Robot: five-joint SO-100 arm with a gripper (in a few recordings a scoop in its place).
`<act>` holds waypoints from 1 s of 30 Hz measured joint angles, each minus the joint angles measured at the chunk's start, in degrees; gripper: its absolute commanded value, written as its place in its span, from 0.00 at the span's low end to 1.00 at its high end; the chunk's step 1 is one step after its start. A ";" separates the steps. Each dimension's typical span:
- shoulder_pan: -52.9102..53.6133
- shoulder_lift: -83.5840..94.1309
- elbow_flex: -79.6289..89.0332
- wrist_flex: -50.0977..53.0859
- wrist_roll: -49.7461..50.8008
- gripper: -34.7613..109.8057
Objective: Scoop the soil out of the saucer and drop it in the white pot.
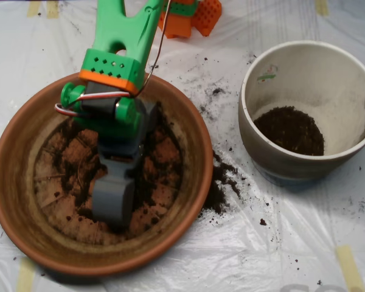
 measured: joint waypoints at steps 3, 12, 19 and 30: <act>0.00 0.00 0.00 -0.44 -0.44 0.63; -0.26 -0.26 -2.72 -1.49 -0.79 0.56; -0.18 3.52 3.43 -6.42 -2.11 0.53; -2.20 25.05 30.41 -22.50 -0.44 0.27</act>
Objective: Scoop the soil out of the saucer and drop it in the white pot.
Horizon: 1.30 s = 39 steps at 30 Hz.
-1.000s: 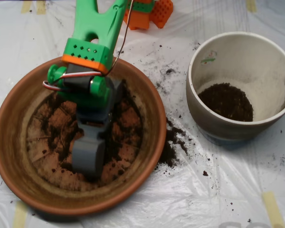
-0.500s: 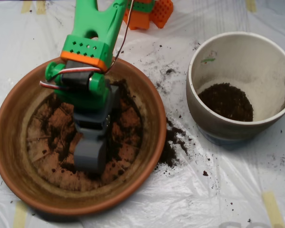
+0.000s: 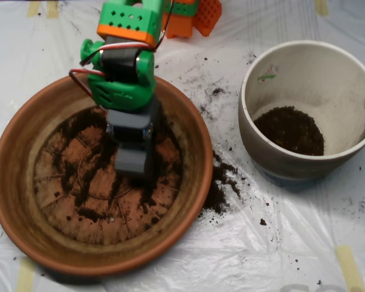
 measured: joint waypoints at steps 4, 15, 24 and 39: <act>-0.44 6.50 9.58 -2.46 0.62 0.24; -3.34 17.14 9.32 5.10 2.64 0.24; -6.68 19.60 -6.15 15.64 3.25 0.24; -28.92 28.13 -17.93 21.88 -4.13 0.24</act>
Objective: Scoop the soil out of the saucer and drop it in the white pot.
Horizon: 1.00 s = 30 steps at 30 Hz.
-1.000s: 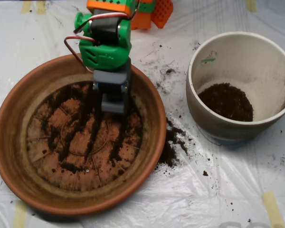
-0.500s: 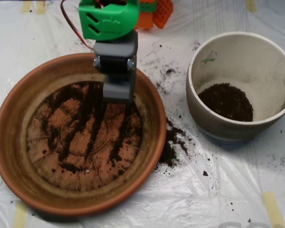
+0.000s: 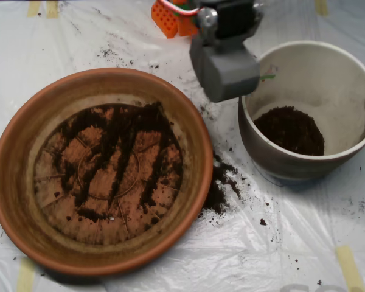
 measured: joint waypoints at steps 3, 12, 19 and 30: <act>-5.80 0.00 -0.97 0.00 -0.79 0.24; -15.64 -8.53 -13.01 3.78 1.93 0.41; -15.91 -8.70 -12.74 2.72 4.48 0.53; -9.14 -7.21 -10.11 0.35 12.04 0.54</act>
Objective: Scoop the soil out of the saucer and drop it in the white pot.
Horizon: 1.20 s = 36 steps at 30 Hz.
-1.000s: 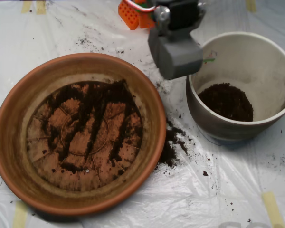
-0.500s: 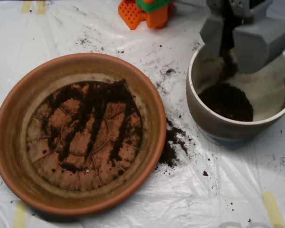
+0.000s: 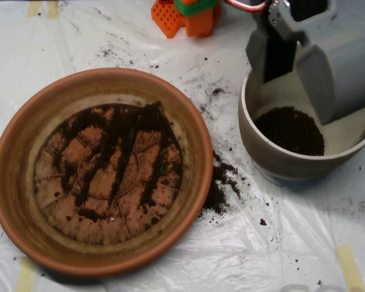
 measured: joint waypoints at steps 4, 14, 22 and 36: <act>8.88 0.62 -0.70 0.18 4.31 0.55; 32.61 3.96 13.54 -5.36 2.72 0.55; 39.46 13.80 42.36 -18.02 -3.52 0.59; 40.17 4.92 50.54 -25.66 -7.47 0.68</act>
